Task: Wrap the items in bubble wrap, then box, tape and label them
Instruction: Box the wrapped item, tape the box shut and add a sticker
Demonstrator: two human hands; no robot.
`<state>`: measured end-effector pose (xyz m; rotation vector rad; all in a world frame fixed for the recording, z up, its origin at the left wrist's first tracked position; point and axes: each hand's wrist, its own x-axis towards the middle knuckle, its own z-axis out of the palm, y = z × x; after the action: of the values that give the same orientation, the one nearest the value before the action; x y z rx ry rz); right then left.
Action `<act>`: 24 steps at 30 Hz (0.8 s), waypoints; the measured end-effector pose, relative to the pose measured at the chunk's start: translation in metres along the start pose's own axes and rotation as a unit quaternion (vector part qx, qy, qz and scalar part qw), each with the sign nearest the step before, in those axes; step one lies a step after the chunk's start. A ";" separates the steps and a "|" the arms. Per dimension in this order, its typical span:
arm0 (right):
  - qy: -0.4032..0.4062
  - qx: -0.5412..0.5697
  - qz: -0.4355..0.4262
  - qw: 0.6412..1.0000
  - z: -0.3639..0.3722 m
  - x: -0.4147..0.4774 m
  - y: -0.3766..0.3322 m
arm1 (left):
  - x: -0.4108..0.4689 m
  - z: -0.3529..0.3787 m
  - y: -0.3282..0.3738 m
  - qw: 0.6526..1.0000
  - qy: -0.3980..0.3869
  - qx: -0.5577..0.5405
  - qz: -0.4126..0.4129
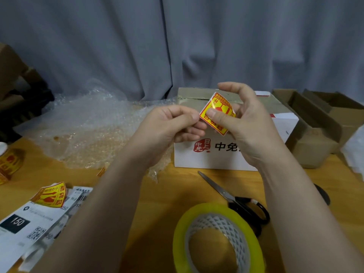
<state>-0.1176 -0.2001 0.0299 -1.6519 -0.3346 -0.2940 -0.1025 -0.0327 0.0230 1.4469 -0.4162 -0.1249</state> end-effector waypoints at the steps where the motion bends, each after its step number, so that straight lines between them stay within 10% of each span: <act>1: -0.004 -0.002 -0.003 1.000 0.001 0.000 -0.001 | 0.000 0.000 0.000 1.000 -0.003 0.001 -0.003; 24: 0.040 -0.105 -0.048 0.993 -0.004 0.003 -0.006 | -0.001 0.002 0.007 1.000 -0.015 0.016 0.016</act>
<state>-0.1172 -0.2033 0.0366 -1.8270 -0.3333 -0.4798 -0.1051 -0.0335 0.0296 1.4708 -0.4679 -0.1146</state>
